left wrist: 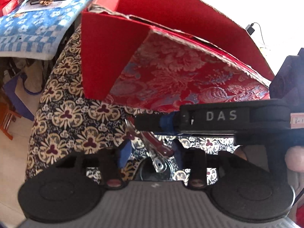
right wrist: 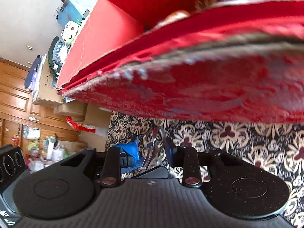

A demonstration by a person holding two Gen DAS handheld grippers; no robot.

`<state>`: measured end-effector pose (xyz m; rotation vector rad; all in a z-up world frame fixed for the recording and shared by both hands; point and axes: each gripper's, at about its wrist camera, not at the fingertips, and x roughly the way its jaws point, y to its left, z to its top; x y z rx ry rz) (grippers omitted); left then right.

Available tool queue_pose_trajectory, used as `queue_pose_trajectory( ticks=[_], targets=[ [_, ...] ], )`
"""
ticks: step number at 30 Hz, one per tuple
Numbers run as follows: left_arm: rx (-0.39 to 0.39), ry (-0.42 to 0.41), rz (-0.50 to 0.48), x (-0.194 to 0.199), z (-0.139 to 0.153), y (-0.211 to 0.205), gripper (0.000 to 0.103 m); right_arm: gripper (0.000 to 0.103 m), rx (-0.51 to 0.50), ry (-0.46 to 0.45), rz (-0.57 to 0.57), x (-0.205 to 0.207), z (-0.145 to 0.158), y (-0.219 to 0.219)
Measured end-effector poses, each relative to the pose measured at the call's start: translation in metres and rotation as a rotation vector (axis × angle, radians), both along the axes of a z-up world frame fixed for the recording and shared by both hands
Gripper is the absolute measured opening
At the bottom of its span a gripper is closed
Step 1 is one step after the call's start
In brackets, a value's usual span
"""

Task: Organize rigid objects
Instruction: 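Lift the silver clip with the right gripper over the red box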

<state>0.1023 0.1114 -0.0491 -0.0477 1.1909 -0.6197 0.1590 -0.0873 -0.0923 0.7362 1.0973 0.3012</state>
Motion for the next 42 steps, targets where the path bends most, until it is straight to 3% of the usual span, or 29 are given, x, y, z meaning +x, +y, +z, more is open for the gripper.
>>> queue_pose_trajectory(
  ticks=[5, 7, 8, 11, 15, 21, 29, 42],
  targets=[
    [0.006, 0.008, -0.016, 0.012, -0.008, -0.003, 0.042, 0.014, -0.078, -0.025, 0.017, 0.005, -0.001, 0.007],
    [0.004, 0.015, -0.019, 0.015, -0.011, -0.006, 0.037, 0.011, -0.078, -0.032, 0.028, 0.005, -0.001, 0.007],
    [0.003, 0.022, -0.022, 0.016, -0.012, -0.006, 0.029, 0.009, -0.079, -0.036, 0.036, 0.005, -0.001, 0.008],
    [0.013, 0.018, -0.027, 0.018, -0.013, -0.009, 0.025, 0.008, -0.090, -0.051, 0.047, 0.005, 0.000, 0.009],
    [0.024, 0.009, -0.034, 0.018, -0.011, -0.011, 0.017, 0.005, -0.072, -0.048, 0.044, 0.006, 0.001, 0.007],
    [0.037, -0.031, -0.090, 0.006, 0.008, -0.019, 0.016, 0.005, -0.030, -0.055, 0.029, -0.003, 0.012, -0.006],
    [0.022, -0.110, -0.247, -0.023, 0.042, -0.057, 0.016, 0.005, 0.011, -0.097, -0.049, -0.039, 0.036, -0.044],
    [-0.108, -0.228, -0.533, -0.064, 0.098, -0.147, 0.016, 0.004, 0.038, -0.215, -0.316, -0.112, 0.082, -0.110]
  ],
)
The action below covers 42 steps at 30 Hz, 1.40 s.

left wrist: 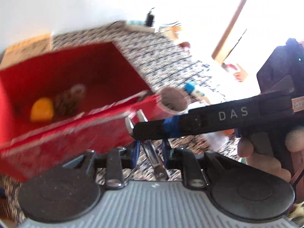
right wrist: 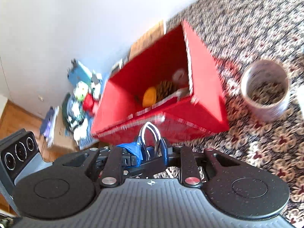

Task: Organize rigid objects
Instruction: 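Lift the silver clip with the right gripper over the red box, then lower the silver clip into the box and open the right gripper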

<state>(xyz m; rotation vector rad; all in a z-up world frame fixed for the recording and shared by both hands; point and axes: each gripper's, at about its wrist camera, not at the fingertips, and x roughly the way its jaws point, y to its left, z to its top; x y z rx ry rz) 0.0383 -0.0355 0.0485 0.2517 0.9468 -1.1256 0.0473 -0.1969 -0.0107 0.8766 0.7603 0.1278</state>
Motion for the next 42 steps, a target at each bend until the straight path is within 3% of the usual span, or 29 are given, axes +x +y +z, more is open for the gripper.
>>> queue_pose_trajectory(
  ticks=[4, 10, 14, 18, 24, 32, 42],
  targets=[
    [-0.042, -0.050, -0.037, -0.001, 0.016, -0.009, 0.016, 0.004, -0.015, -0.059, -0.045, -0.006, 0.015, -0.014],
    [-0.089, -0.089, -0.019, 0.023, 0.040, -0.021, 0.016, 0.004, -0.026, -0.139, -0.052, 0.011, 0.032, -0.026],
    [-0.081, -0.149, 0.019, 0.046, 0.051, -0.013, 0.016, 0.004, -0.022, -0.164, -0.011, 0.041, 0.038, -0.022],
    [-0.054, -0.145, 0.075, 0.077, 0.049, 0.002, 0.016, 0.004, -0.034, -0.157, 0.051, 0.078, 0.040, -0.009],
    [0.021, -0.095, 0.161, 0.120, 0.024, 0.031, 0.016, 0.004, 0.016, -0.073, 0.143, 0.134, 0.019, 0.016],
    [0.146, 0.001, 0.264, 0.160, -0.022, 0.051, 0.016, 0.004, 0.104, 0.130, 0.215, 0.190, -0.024, 0.044],
    [0.220, 0.002, 0.319, 0.164, -0.038, 0.062, 0.020, 0.004, 0.106, 0.326, 0.209, 0.225, -0.051, 0.064]
  ],
)
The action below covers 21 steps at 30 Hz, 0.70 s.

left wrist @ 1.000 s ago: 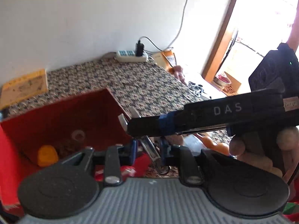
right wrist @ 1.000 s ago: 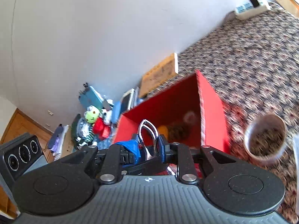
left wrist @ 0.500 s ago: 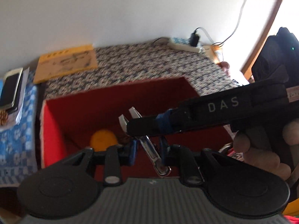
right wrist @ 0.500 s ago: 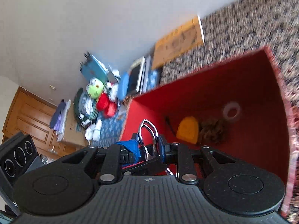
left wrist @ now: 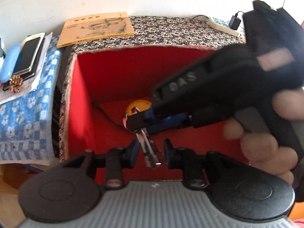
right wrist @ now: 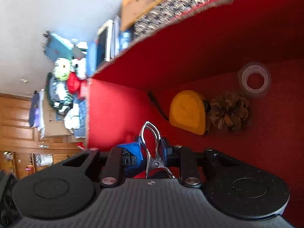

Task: Organize rigid objects
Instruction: 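Lower the silver clip into the box and open the right gripper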

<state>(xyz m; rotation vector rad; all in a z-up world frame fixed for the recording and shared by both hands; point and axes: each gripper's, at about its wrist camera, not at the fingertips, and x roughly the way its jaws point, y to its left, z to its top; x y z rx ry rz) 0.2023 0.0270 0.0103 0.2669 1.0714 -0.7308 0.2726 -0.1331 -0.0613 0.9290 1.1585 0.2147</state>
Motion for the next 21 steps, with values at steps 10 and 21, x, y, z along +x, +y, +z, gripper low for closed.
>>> queue_pose_trajectory(
  ticks=[10, 21],
  targets=[
    [0.015, -0.044, 0.001, -0.014, 0.003, 0.008, 0.031, 0.008, 0.076, 0.060, 0.014, 0.011, -0.014, 0.003],
    [0.002, -0.071, 0.048, -0.011, 0.003, 0.003, 0.041, 0.009, 0.033, -0.042, -0.180, -0.010, -0.006, -0.019]
  ],
)
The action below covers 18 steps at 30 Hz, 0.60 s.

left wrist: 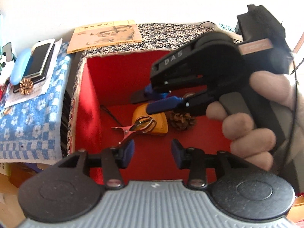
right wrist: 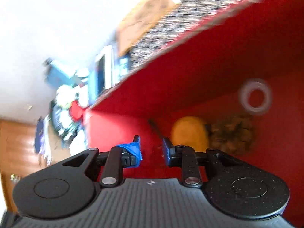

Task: Organize rigid objects
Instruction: 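Lower the silver clip into the box and open the right gripper, then withdraw the open right gripper up out of the red box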

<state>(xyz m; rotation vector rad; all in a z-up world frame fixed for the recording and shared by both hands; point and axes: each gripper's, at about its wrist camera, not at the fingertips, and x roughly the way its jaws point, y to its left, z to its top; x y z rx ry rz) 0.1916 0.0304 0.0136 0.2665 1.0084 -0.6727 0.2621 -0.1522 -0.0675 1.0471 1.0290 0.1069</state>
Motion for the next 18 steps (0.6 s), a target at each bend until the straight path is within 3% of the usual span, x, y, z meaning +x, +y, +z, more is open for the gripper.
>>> queue_pose_trajectory(
  ticks=[4, 7, 11, 14, 18],
  targets=[
    [0.000, 0.008, 0.010, 0.001, -0.002, 0.000, 0.041, 0.009, 0.108, 0.078, -0.016, 0.004, -0.021, -0.008],
    [0.001, 0.008, 0.011, 0.000, -0.003, 0.000, 0.041, 0.009, 0.175, 0.114, 0.088, 0.007, -0.028, -0.003],
    [0.002, 0.013, 0.025, 0.001, -0.002, 0.000, 0.044, 0.010, 0.097, 0.113, 0.097, 0.004, -0.021, 0.000],
    [0.006, 0.011, 0.040, 0.001, 0.000, -0.001, 0.047, 0.010, 0.084, 0.066, 0.092, -0.001, -0.014, -0.003],
    [0.018, -0.010, 0.066, -0.001, 0.003, -0.005, 0.049, 0.010, -0.007, 0.030, 0.108, -0.005, -0.003, -0.001]
  ],
)
